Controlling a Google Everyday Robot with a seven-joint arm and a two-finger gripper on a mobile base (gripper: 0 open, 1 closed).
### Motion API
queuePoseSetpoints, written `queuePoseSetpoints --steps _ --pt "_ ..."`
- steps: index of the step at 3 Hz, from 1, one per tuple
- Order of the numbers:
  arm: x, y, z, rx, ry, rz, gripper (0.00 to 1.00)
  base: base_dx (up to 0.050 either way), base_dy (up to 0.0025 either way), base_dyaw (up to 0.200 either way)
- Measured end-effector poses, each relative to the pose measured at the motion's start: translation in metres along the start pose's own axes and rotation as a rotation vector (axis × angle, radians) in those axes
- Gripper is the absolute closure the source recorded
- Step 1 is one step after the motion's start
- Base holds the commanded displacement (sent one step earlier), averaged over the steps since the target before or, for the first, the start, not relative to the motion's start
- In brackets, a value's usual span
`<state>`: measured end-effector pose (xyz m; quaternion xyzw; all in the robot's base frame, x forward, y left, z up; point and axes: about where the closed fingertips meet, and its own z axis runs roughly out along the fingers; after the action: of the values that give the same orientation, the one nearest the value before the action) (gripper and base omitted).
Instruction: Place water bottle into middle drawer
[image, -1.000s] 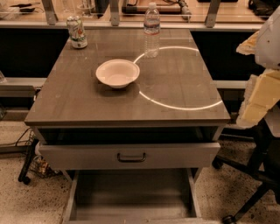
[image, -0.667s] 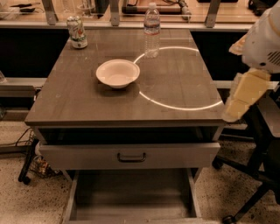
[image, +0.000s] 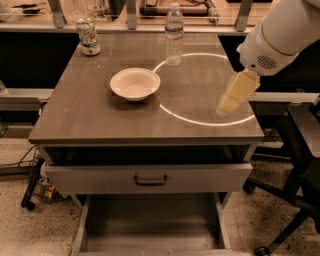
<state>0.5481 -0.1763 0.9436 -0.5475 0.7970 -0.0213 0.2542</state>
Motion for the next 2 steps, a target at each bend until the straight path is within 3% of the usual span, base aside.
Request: queuePoseSetpoints --steps 1,2 --pt "-0.028 -0.042 0.036 0.06 -0.077 0.039 0.0 0.0 0.0 0.0" --pt "-0.066 -0.1 0.083 0.156 -0.188 0.075 0.0 0.0 0.0 0.0"
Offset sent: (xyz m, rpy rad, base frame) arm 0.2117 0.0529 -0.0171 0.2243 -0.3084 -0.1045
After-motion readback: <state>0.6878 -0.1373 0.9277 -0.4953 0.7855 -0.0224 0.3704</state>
